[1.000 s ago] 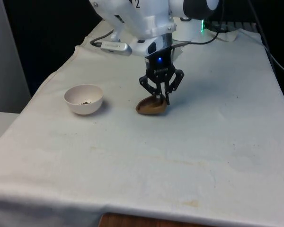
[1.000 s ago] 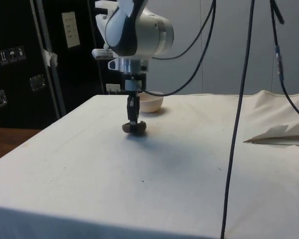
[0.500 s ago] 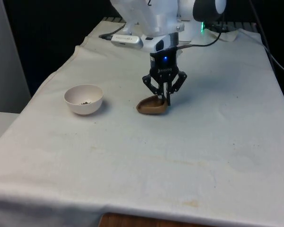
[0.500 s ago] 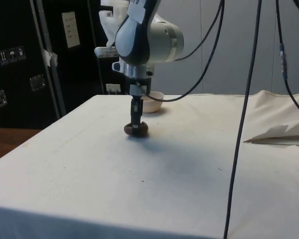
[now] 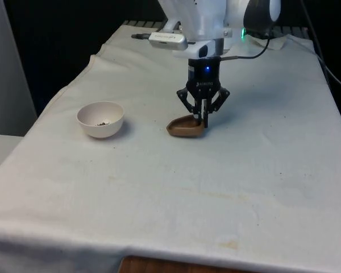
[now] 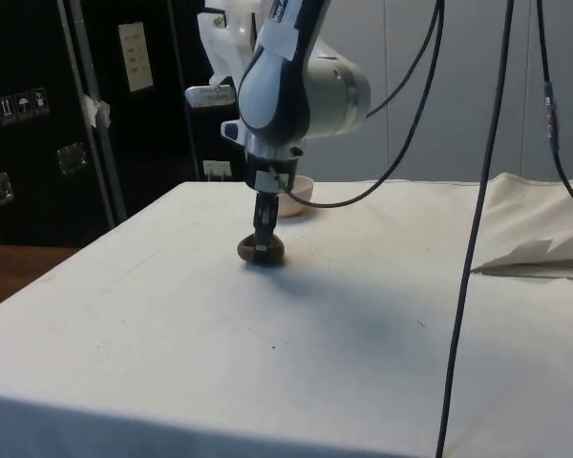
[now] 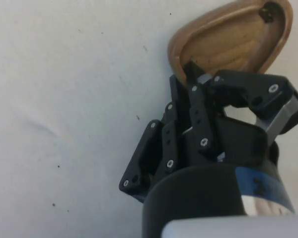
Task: Pour the coffee beans from the cup into the bowl.
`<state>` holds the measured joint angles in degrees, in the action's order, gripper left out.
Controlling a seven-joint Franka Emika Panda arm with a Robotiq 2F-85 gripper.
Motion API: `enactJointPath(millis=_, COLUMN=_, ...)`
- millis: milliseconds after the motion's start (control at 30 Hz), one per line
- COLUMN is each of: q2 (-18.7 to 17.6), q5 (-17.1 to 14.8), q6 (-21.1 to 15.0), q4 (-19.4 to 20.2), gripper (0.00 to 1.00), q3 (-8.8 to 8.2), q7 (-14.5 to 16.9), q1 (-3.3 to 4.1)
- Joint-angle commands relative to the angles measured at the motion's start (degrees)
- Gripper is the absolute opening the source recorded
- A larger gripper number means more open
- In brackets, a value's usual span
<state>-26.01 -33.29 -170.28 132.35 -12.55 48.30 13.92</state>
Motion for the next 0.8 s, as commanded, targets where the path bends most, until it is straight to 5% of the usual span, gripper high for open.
enactJointPath(millis=0, q2=-0.11, q5=0.69, q6=-1.6, q4=0.92, gripper=0.01, q3=-0.97, q7=-0.92, q1=1.2)
enactJointPath(millis=67, q2=-0.4, q5=0.8, q6=-3.32, q4=1.43, gripper=0.01, q3=-0.4, q7=-0.97, q1=1.26)
enactJointPath(millis=100, q2=0.0, q5=0.0, q6=-1.95, q4=0.69, gripper=0.01, q3=0.86, q7=0.0, q1=-0.17)
enactJointPath(millis=133, q2=-0.4, q5=0.8, q6=-3.32, q4=1.43, gripper=0.01, q3=-0.4, q7=-0.97, q1=1.26)
enactJointPath(millis=333, q2=-1.15, q5=1.15, q6=-6.3, q4=1.95, gripper=0.01, q3=0.46, q7=-1.38, q1=1.83)
enactJointPath(millis=367, q2=-0.29, q5=0.17, q6=-5.44, q4=1.43, gripper=0.01, q3=2.81, q7=-0.11, q1=-0.17)
enactJointPath(millis=400, q2=-0.4, q5=0.23, q6=-6.02, q4=1.43, gripper=0.01, q3=3.15, q7=-0.11, q1=-0.17)
enactJointPath(millis=433, q2=-1.2, q5=1.2, q6=-7.05, q4=2.18, gripper=0.01, q3=0.92, q7=-1.26, q1=1.83)
enactJointPath(millis=667, q2=-0.8, q5=1.26, q6=-7.62, q4=2.18, gripper=0.01, q3=2.64, q7=-1.03, q1=0.69)
enactJointPath(millis=700, q2=-0.46, q5=0.92, q6=-7.1, q4=1.83, gripper=0.01, q3=3.78, q7=-0.46, q1=-0.34)
enactJointPath(millis=767, q2=-0.69, q5=1.2, q6=-7.51, q4=2.06, gripper=0.01, q3=3.09, q7=-0.86, q1=0.29)
